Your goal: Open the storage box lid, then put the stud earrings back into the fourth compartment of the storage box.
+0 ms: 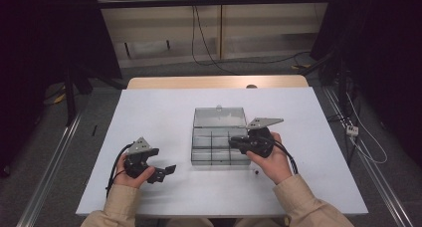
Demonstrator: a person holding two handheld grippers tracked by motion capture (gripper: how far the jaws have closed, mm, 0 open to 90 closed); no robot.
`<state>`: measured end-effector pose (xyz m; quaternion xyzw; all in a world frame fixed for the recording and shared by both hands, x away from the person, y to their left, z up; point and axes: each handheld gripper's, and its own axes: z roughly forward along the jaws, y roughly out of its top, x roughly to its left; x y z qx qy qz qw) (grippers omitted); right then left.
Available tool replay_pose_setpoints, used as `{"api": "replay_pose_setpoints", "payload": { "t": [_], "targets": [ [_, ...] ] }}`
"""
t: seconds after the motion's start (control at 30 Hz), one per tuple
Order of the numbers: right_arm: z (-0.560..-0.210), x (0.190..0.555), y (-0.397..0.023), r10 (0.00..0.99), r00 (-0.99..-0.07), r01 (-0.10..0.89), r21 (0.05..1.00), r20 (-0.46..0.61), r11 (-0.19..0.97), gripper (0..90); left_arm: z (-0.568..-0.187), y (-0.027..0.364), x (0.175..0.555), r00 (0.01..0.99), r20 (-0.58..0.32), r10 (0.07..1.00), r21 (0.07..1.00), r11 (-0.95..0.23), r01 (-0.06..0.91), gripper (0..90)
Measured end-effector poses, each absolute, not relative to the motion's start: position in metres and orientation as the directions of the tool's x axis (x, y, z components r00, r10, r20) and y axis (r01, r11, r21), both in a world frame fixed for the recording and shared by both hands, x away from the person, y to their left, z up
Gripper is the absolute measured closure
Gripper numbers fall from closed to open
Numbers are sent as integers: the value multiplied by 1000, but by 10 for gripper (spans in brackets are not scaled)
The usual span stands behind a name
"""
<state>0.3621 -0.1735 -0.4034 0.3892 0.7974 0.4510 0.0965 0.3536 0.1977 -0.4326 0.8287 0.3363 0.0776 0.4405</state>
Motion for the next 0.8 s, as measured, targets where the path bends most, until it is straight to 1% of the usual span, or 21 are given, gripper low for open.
{"api": "replay_pose_setpoints", "payload": {
  "t": [0.8],
  "targets": [
    [-403, 368, -149, 673, -713, 516, 797, 195, 315, 807, -433, 200, 353, 759, -169, 628, 781, -384, 492, 60]
  ]
}}
